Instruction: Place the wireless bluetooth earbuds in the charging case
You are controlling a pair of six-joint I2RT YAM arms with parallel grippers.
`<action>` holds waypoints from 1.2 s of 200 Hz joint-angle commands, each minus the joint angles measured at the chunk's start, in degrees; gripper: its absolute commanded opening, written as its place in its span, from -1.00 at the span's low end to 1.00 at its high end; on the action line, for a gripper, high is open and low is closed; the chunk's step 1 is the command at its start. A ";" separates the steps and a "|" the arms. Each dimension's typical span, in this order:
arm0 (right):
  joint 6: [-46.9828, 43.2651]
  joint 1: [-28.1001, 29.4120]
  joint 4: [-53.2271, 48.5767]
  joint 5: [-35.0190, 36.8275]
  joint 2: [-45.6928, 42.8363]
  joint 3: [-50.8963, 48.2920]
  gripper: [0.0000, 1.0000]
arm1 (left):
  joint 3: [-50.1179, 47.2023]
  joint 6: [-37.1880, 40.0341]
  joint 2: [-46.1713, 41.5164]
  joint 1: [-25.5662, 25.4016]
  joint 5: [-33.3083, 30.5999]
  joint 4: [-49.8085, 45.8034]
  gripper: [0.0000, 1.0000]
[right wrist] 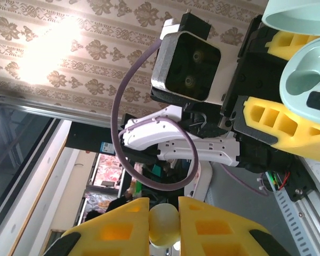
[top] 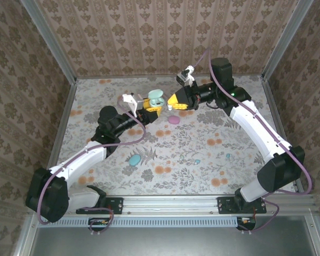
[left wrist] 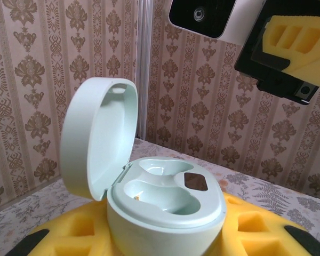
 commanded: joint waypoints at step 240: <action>-14.70 1.01 -5.68 17.52 0.90 0.27 -0.65 | 4.04 0.59 0.06 -1.61 8.84 2.69 -0.32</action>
